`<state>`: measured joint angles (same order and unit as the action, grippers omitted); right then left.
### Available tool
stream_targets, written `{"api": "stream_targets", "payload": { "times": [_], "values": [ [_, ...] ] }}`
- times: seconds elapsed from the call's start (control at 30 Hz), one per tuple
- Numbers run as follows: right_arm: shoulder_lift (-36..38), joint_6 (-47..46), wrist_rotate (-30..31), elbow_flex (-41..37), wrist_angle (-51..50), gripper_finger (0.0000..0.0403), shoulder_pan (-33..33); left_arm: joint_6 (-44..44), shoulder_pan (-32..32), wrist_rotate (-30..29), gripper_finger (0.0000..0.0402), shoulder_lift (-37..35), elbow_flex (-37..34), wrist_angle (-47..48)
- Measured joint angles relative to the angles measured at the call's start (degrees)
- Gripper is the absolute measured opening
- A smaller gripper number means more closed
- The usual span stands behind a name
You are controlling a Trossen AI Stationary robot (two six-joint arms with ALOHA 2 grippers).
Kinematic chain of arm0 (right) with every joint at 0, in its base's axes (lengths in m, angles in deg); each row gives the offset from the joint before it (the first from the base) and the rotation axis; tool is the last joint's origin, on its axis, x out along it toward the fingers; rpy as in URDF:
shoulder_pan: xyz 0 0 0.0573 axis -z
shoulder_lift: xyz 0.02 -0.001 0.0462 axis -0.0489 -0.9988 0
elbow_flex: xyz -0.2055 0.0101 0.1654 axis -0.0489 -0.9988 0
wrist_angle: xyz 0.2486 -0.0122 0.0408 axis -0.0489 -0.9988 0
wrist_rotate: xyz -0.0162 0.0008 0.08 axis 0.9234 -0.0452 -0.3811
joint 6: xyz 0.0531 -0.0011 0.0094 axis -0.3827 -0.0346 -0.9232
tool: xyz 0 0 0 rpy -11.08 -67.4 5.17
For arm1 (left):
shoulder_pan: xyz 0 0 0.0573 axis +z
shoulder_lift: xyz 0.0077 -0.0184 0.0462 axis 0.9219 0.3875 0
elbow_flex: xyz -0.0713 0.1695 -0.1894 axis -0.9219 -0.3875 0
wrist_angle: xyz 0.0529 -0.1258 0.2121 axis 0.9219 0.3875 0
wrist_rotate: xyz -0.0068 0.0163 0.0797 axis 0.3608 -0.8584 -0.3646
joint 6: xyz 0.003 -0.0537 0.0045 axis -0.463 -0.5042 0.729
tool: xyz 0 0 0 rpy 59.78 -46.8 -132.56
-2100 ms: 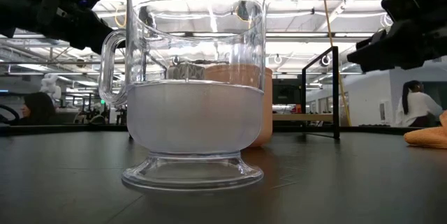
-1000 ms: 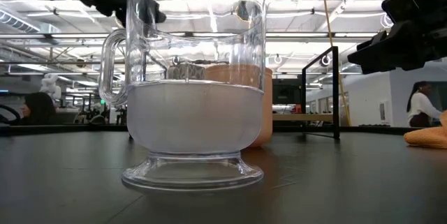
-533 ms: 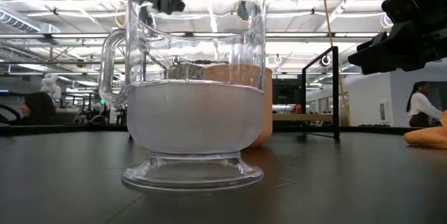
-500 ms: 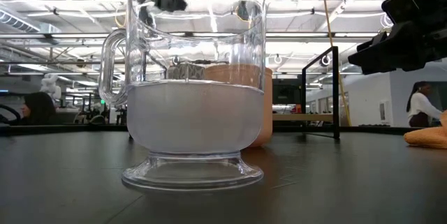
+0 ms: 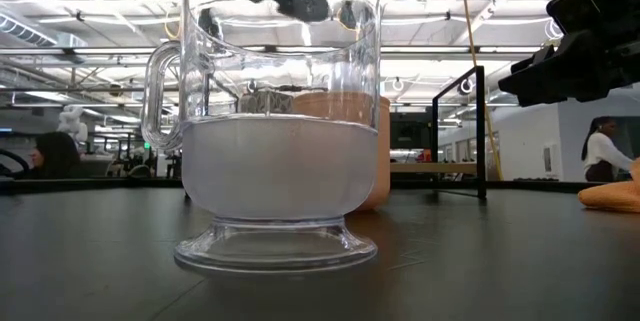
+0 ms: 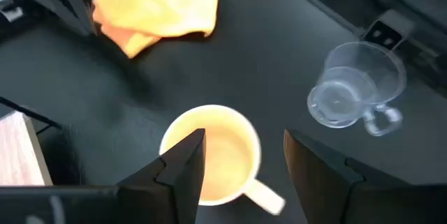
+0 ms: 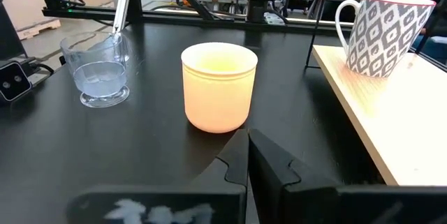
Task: Stack small to large cups/mugs on shelf
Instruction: Put the orange mug on the shelf
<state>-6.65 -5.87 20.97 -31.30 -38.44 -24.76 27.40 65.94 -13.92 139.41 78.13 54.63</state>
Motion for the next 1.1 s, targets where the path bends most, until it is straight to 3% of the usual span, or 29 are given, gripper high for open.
{"api": "stream_targets", "payload": {
  "times": [0.27, 0.57, 0.87, 1.1],
  "values": [
    [0.00, 0.00, 0.00, 0.00, -0.24, 0.0000, 0.00, 0.89, 2.55, 0.05, 0.0196, 10.19, 9.29, 5.55],
    [0.00, 0.02, -0.02, 0.00, -1.34, 0.0000, 0.00, 7.69, 3.02, 0.53, 0.0196, 17.50, 17.40, 13.16],
    [-0.09, -0.57, -0.02, 0.00, -2.23, 0.0000, 0.00, 20.39, 3.03, -0.20, 0.0196, 18.99, 19.81, 16.57],
    [-0.09, -0.63, -0.02, 0.00, -2.22, 0.0000, 0.00, 23.58, 3.93, 0.97, 0.0195, 19.52, 19.83, 13.04]
  ]
}}
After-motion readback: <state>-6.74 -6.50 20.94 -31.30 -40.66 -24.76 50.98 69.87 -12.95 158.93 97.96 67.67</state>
